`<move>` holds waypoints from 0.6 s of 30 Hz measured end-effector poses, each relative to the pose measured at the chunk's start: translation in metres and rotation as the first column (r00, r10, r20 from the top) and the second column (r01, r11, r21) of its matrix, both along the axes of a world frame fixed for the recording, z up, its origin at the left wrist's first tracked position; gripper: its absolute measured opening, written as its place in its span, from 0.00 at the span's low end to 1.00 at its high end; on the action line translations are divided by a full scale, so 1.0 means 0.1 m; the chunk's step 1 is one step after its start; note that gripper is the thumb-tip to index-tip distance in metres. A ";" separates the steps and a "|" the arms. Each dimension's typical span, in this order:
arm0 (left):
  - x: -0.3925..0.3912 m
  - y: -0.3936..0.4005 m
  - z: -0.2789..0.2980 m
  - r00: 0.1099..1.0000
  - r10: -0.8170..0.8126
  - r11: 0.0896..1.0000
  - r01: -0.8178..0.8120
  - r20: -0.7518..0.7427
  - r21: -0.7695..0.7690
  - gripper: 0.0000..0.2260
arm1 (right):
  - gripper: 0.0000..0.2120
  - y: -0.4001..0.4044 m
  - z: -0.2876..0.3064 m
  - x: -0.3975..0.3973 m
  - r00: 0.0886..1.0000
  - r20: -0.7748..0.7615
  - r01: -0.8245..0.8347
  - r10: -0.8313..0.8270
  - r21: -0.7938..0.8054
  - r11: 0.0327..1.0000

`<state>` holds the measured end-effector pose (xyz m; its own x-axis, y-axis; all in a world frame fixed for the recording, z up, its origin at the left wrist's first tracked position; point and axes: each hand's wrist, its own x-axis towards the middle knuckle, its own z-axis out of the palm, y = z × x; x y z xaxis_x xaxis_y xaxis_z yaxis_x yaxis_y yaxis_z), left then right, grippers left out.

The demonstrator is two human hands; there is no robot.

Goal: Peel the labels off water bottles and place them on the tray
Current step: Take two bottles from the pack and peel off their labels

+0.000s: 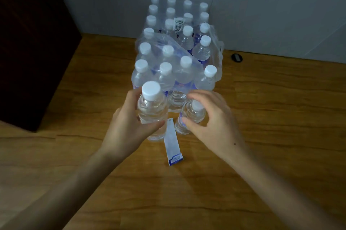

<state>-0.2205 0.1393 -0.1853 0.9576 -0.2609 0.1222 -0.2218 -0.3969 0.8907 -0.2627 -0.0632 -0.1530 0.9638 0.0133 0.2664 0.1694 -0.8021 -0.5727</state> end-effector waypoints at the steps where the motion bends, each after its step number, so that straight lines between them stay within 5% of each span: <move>1: 0.01 0.02 -0.11 1.000 0.025 0.999 -0.025 -0.019 0.026 0.34 | 0.22 -0.05 -0.03 0.01 0.999 0.010 0.033 -0.032 -0.055 0.998; 6: 0.04 0.04 -0.52 0.993 0.087 0.993 -0.079 -0.084 0.087 0.35 | 0.25 -0.16 -0.18 0.08 0.975 -0.070 0.192 -0.209 -0.190 0.963; 18: 0.16 0.00 -0.68 0.992 0.047 0.984 -0.026 -0.117 0.174 0.36 | 0.13 -0.19 -0.26 0.25 0.979 -0.083 0.167 -0.187 -0.205 0.964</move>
<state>-0.2041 0.1390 -0.2534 0.9718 -0.2327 -0.0377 -0.1001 -0.5521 0.8278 -0.2380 -0.0825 -0.1786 0.9771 -0.1180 0.1771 -0.0361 -0.9121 -0.4083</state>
